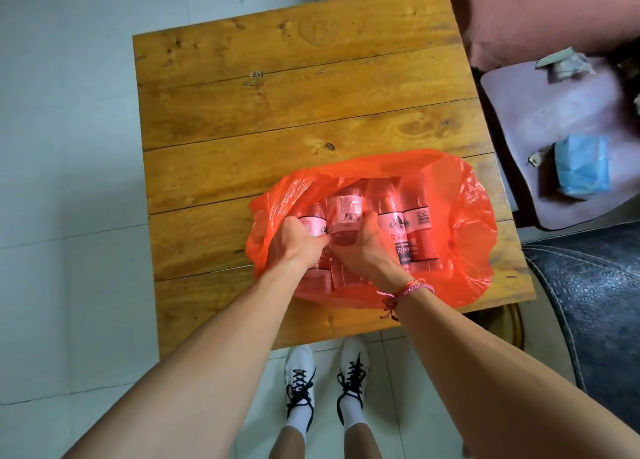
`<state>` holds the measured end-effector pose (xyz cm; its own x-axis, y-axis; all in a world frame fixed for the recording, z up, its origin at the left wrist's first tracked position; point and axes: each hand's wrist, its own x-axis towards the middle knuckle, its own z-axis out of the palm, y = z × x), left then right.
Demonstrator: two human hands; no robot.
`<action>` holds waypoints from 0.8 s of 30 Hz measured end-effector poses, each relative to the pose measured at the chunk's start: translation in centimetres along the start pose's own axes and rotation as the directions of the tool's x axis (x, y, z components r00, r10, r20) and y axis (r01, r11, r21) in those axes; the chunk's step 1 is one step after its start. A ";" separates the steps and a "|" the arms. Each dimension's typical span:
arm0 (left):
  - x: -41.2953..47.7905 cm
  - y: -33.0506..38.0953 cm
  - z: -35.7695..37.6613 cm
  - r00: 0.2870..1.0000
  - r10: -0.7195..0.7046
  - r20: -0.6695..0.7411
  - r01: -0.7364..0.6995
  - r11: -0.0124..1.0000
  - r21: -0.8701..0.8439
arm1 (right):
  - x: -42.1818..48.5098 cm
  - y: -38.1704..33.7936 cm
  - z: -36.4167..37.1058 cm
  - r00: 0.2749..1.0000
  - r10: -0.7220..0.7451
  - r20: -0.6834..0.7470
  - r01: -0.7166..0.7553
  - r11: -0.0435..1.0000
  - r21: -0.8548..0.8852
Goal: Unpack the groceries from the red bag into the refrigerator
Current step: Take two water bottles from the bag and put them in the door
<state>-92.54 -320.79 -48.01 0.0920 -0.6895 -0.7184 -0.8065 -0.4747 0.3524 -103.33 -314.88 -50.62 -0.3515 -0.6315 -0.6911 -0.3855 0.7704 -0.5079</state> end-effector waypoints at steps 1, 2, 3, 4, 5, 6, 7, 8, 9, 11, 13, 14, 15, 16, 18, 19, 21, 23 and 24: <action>-0.2 0.2 -0.2 1.000 0.001 -0.003 -0.001 1.000 0.001 | -0.1 -0.1 -0.2 1.000 0.005 0.003 -0.005 1.000 -0.018; -0.4 0.4 -0.4 1.000 0.008 -0.008 -0.008 1.000 -0.002 | -0.3 -0.3 -0.6 1.000 0.015 0.009 -0.014 1.000 -0.026; -0.6 0.7 -0.7 1.000 0.013 -0.009 -0.013 1.000 -0.013 | -0.5 -0.4 -0.9 1.000 0.020 0.016 -0.020 1.000 -0.022; -0.8 1.0 -0.8 1.000 0.018 -0.004 -0.018 0.999 -0.032 | -0.7 -0.5 -1.1 0.999 0.024 0.025 -0.023 1.000 -0.015; -0.9 1.2 -1.1 1.000 0.017 0.004 -0.017 0.998 -0.057 | -0.8 -0.4 -1.3 0.999 0.022 0.029 -0.022 1.000 -0.007; -1.0 1.4 -1.3 1.000 0.012 0.011 -0.011 0.996 -0.084 | -1.0 -0.4 -1.5 0.999 0.026 0.030 -0.026 1.000 -0.004; -1.1 1.6 -1.5 1.000 0.009 0.013 -0.008 0.994 -0.110 | -1.3 -0.4 -1.8 0.999 0.030 0.026 -0.030 1.000 0.001; -1.1 1.8 -1.8 1.000 0.008 0.016 -0.006 0.991 -0.133 | -1.5 -0.4 -2.2 0.999 0.036 0.025 -0.036 0.999 0.014; -1.3 1.9 -2.1 1.000 0.007 0.016 -0.005 0.988 -0.155 | -1.7 -0.3 -2.4 0.999 0.030 0.023 -0.031 0.999 0.027; -1.6 2.0 -2.3 0.999 0.006 0.041 0.003 0.978 -0.206 | -2.3 -0.4 -3.1 0.999 0.020 0.029 -0.021 0.998 0.059; -2.1 2.1 -2.5 0.994 -0.006 0.113 0.037 0.961 -0.274 | -2.9 -0.4 -3.9 0.999 0.000 0.054 -0.006 0.994 0.113; -2.5 2.3 -2.7 0.987 -0.010 0.159 0.058 0.953 -0.298 | -3.1 -0.5 -4.5 0.998 0.002 0.059 -0.009 0.992 0.126; -2.9 2.5 -2.8 0.980 -0.005 0.198 0.069 0.947 -0.315 | -3.5 -0.5 -5.2 0.999 -0.006 0.051 0.000 0.993 0.122; -3.3 2.6 -2.9 0.974 -0.003 0.226 0.077 0.945 -0.319 | -3.9 -0.6 -6.0 0.999 -0.007 0.052 0.000 0.993 0.120; -4.4 2.9 -3.2 0.968 0.009 0.249 0.075 0.942 -0.327 | -4.9 -0.6 -7.4 0.995 -0.001 0.097 -0.014 0.989 0.147; -5.1 3.1 -3.4 0.967 0.016 0.255 0.073 0.939 -0.336 | -5.5 -0.6 -8.0 0.993 0.005 0.115 -0.023 0.988 0.151; -6.7 3.6 -3.9 0.965 0.045 0.260 0.051 0.935 -0.351 | -6.7 -0.7 -9.2 0.995 0.006 0.103 -0.023 0.987 0.161; -8.3 3.9 -4.4 0.963 0.073 0.261 0.022 0.940 -0.341 | -8.1 -0.8 -10.5 0.994 0.037 0.104 -0.056 0.980 0.191; -9.0 4.2 -4.7 0.960 0.082 0.268 0.013 0.942 -0.336 | -8.9 -0.9 -11.2 0.993 0.047 0.109 -0.069 0.975 0.213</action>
<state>-93.95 -319.14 -37.23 -0.1341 -0.5545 -0.8213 -0.5625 -0.6397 0.5238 -109.44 -310.99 -38.25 -0.2737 -0.5814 -0.7662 -0.1700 0.8133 -0.5564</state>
